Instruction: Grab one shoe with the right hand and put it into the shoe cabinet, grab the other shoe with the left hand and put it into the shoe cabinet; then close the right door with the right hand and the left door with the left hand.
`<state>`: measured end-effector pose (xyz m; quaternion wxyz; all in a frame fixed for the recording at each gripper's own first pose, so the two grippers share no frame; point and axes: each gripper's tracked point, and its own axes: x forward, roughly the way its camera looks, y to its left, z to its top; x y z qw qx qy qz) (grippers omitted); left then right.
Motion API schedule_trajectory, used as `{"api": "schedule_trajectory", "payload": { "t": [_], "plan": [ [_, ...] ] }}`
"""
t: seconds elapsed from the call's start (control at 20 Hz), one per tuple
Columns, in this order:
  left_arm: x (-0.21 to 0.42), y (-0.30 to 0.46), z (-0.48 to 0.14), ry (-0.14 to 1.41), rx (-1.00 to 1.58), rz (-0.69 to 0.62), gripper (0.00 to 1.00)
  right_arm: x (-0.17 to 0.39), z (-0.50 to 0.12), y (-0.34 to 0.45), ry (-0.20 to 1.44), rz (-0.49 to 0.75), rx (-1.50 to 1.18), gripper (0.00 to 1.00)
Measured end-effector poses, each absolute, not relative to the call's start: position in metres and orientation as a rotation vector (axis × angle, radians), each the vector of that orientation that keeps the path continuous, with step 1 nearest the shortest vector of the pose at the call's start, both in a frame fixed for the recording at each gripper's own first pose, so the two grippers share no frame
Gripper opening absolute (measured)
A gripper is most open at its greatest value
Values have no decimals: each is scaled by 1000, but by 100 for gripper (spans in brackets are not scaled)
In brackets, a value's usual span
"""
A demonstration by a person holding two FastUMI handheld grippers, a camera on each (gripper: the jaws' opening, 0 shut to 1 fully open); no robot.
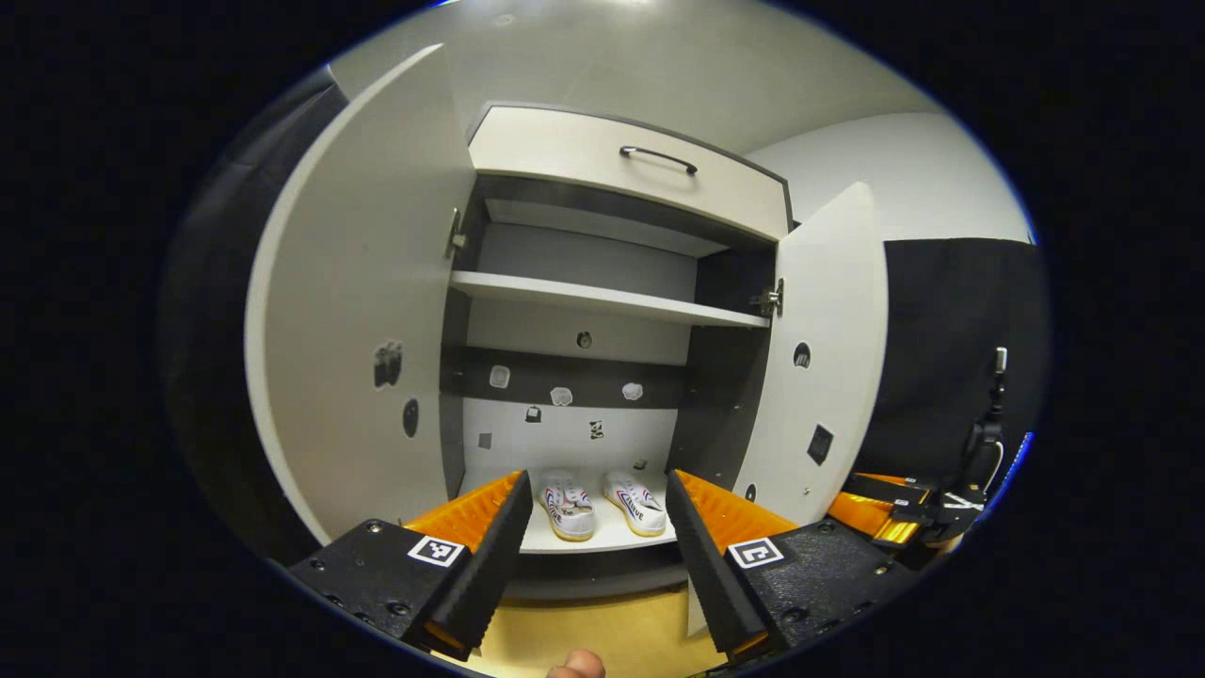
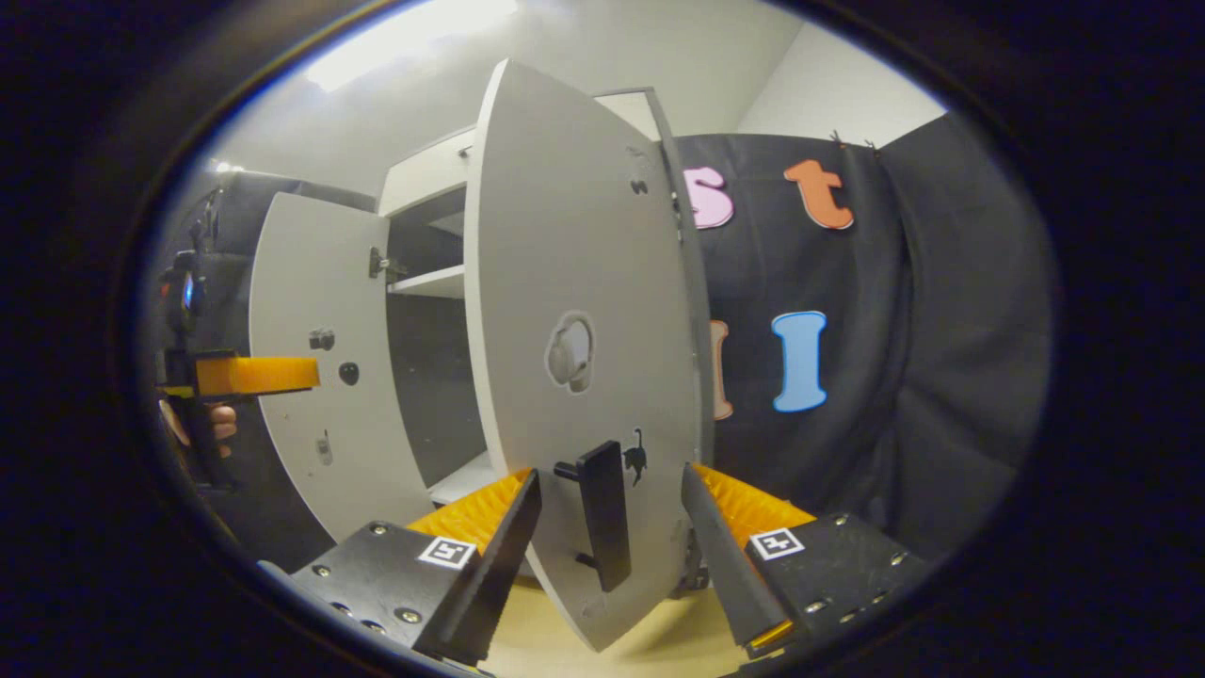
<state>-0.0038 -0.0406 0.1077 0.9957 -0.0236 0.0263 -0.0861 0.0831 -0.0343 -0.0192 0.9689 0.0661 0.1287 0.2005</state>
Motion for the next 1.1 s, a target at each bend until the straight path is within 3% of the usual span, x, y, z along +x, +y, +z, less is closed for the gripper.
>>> {"api": "schedule_trajectory", "payload": {
  "t": [0.2,0.25,0.3,0.5,0.6,0.65,1.1],
  "plan": [
    [-30,-21,118,28,-47,-116,87,83,-23,25,292,550,211,91],
    [-35,-14,120,24,-46,-94,82,82,-21,34,293,569,215,91],
    [-41,-6,122,19,-43,-69,87,82,-19,43,290,587,217,91],
    [-61,32,128,1,-51,41,87,79,-16,66,290,644,224,91],
    [-71,54,127,-2,-57,98,86,79,-15,73,291,658,231,91],
    [-76,65,127,-4,-58,123,81,79,-14,75,291,662,232,91],
    [-80,131,117,-1,-48,286,81,85,-13,68,281,616,221,91]
  ]
}}
